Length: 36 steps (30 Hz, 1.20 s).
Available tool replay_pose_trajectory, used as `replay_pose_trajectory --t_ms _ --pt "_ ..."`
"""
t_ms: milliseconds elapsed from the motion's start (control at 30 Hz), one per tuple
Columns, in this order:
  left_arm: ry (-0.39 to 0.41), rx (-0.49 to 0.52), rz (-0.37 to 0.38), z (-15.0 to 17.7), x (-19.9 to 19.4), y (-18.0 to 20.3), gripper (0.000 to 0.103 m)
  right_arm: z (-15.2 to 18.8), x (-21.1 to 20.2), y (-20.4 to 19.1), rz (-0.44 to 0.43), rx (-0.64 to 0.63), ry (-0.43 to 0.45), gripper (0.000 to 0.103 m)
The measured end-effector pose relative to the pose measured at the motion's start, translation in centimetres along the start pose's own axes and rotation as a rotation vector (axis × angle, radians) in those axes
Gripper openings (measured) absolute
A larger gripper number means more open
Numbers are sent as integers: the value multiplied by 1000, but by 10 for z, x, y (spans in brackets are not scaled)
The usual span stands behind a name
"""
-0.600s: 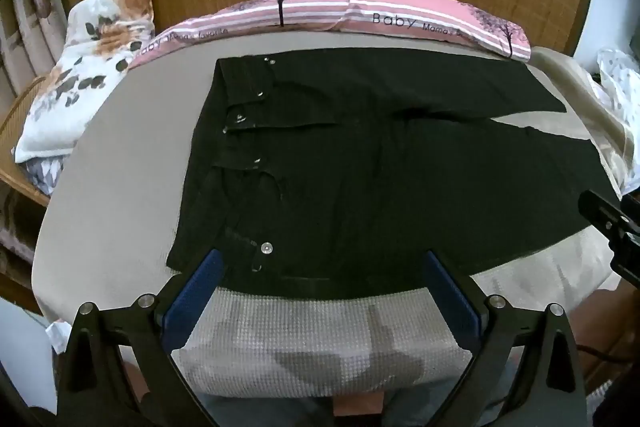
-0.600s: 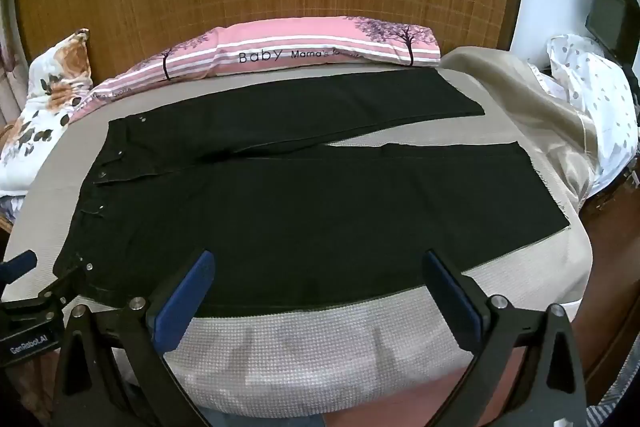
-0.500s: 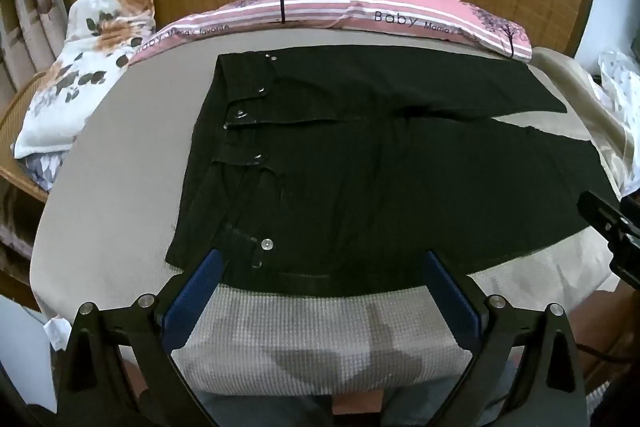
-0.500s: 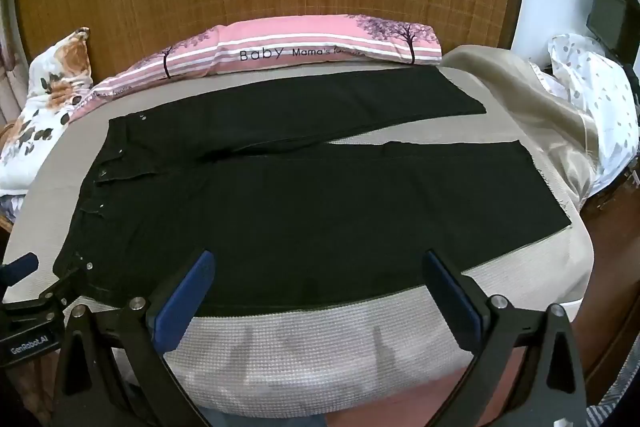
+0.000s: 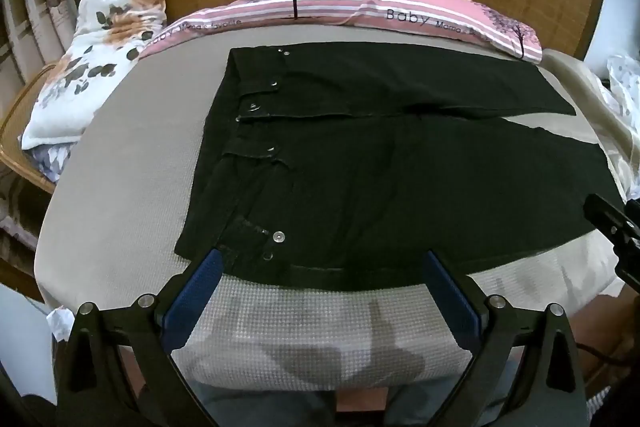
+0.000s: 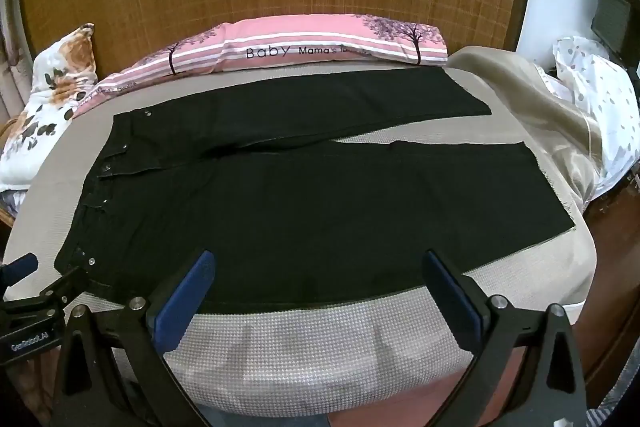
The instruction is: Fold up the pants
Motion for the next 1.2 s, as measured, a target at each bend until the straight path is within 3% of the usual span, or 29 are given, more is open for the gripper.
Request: replay_pose_trajectory --t_ms 1200 --pt "10 6 -12 -1 -4 -1 99 3 -1 -3 -6 -11 6 102"
Point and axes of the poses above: each gripper's, at about its wrist camera, not at the fingertips, and x roughly the way its jaws point, y to its right, z to its underside, the point moved 5 cm from there along x, roughly the way its jaws point, and after that the axes turned 10 degrees about z, right-handed, at the moved point
